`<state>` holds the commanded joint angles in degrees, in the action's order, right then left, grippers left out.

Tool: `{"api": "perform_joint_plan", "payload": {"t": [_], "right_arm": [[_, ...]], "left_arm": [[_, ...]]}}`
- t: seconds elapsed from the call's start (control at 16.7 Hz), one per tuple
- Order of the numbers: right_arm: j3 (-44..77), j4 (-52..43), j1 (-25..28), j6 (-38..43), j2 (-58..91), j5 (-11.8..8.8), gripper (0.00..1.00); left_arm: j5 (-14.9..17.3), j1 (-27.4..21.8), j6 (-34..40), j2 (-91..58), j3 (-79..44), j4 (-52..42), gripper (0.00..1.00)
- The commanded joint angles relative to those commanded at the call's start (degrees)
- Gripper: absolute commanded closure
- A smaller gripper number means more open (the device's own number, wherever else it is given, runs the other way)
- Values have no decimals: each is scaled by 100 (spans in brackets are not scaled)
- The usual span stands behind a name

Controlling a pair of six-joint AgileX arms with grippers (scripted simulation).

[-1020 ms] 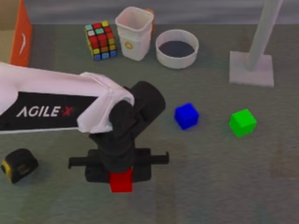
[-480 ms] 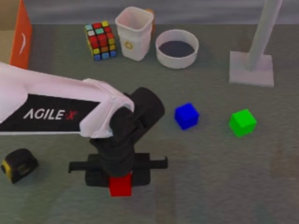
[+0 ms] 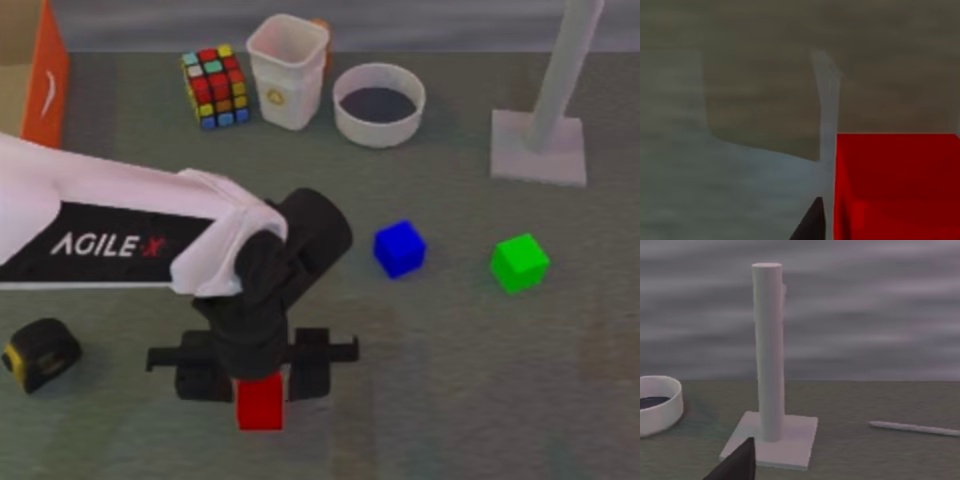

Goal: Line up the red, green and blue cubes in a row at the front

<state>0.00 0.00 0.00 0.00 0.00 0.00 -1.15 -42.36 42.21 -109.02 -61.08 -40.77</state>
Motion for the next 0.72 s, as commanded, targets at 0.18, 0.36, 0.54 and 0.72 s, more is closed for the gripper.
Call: {"api": "perform_joint_plan", "payload": {"t": [0.18, 0.36, 0.54, 0.72], "right_arm": [[0, 0, 0, 0, 0, 0, 0], [0, 0, 0, 0, 0, 0, 0], [0, 0, 0, 0, 0, 0, 0], [0, 0, 0, 0, 0, 0, 0]], "left_arm": [[0, 0, 0, 0, 0, 0, 0], [0, 0, 0, 0, 0, 0, 0], [0, 0, 0, 0, 0, 0, 0], [-1, -2, -1, 11, -17, -20, 0]]}}
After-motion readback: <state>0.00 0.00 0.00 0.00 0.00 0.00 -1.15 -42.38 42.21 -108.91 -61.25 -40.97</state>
